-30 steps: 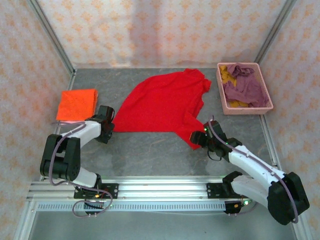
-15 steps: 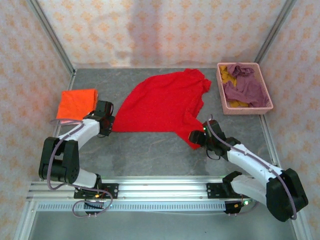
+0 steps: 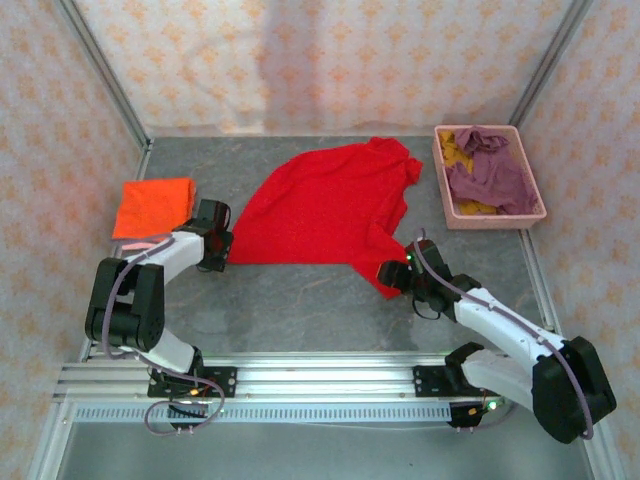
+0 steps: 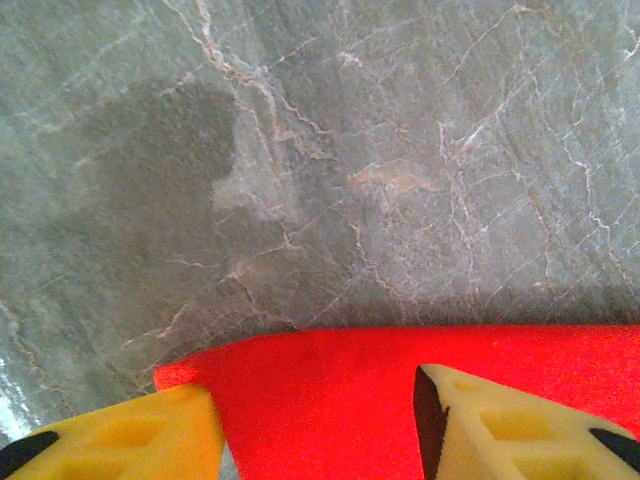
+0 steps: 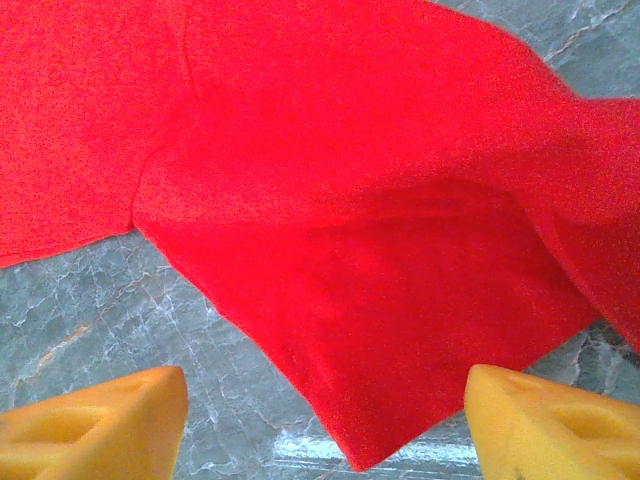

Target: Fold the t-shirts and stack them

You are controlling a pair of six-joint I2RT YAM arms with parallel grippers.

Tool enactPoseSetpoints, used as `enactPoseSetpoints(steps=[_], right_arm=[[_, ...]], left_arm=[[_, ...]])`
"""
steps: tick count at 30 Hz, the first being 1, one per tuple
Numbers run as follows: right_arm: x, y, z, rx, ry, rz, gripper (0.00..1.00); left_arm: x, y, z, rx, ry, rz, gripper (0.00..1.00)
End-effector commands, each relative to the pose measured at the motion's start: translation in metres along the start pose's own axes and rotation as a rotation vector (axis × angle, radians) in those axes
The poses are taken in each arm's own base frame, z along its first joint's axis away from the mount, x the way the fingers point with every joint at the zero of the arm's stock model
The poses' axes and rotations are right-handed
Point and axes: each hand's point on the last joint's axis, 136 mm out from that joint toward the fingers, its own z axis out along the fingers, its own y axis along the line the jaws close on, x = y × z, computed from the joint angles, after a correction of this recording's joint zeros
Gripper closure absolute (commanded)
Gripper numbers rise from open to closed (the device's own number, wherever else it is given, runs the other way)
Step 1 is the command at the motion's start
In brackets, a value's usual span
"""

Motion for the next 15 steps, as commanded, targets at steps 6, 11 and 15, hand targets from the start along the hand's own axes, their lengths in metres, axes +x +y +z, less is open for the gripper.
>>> enactPoseSetpoints(steps=[6,11,15], right_arm=[[-0.005,0.001,-0.003,0.005,-0.026,0.015,0.27],[-0.010,-0.009,-0.014,0.045,-0.075,0.068,0.31],[-0.008,-0.027,-0.026,0.114,-0.105,0.107,0.33]], left_arm=[[-0.006,0.002,0.011,-0.022,0.001,-0.050,0.68],[-0.012,-0.003,0.004,-0.001,-0.025,-0.025,0.94],[-0.017,-0.006,-0.005,0.010,-0.048,0.016,1.00]])
